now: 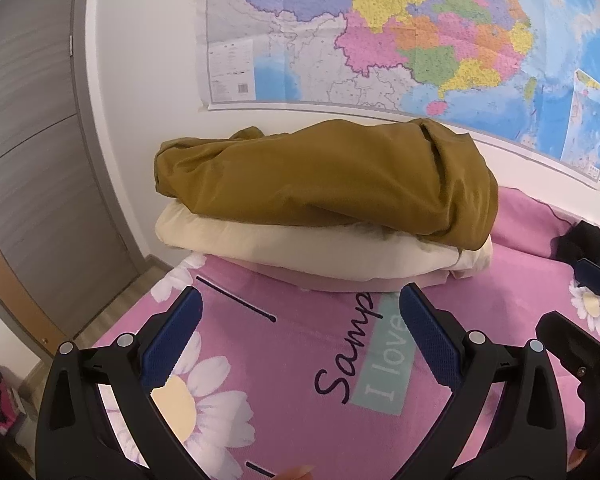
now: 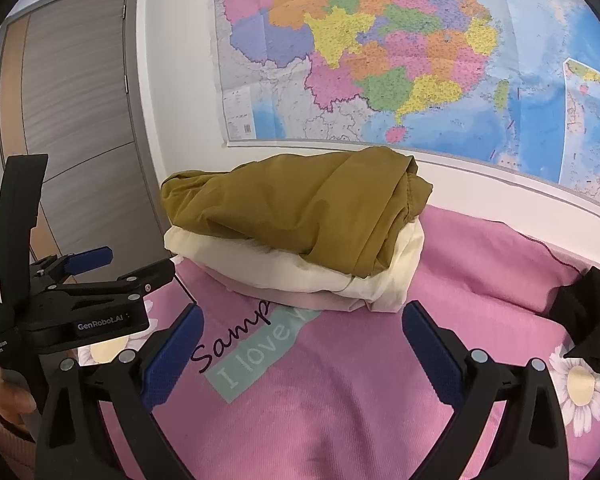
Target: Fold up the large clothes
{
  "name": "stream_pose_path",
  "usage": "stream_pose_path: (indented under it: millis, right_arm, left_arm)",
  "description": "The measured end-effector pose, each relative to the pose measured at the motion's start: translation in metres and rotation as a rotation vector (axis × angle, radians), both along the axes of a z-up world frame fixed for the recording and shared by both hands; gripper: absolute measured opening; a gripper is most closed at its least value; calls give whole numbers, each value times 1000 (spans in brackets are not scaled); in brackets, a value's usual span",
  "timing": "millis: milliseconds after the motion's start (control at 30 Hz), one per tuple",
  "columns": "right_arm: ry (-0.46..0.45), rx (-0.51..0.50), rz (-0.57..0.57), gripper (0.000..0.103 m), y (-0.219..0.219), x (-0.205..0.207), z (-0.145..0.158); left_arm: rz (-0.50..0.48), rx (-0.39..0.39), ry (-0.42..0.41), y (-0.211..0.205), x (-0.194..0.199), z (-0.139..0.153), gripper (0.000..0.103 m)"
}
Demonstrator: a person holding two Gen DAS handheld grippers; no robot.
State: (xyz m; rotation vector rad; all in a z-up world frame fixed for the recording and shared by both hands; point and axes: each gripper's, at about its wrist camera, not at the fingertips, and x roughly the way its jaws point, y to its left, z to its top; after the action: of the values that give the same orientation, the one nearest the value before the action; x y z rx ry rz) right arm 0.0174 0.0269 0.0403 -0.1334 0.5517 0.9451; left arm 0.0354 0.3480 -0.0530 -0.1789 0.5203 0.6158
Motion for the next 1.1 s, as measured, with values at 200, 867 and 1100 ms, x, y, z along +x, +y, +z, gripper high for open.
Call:
stream_pose_path:
  millis: [200,867,1100]
  right_arm:
    - [0,7,-8,97,-5,-3,0]
    - [11,18,-17,97,-19,-12,-2]
    - [9,21,-13,97,-20,-12,-2]
  left_arm:
    - [-5,0,5,-8,-3,-2,97]
    - [1,-2,2,-19,-11,-2,98]
    - [6,1,2,-22,-14,-2,98]
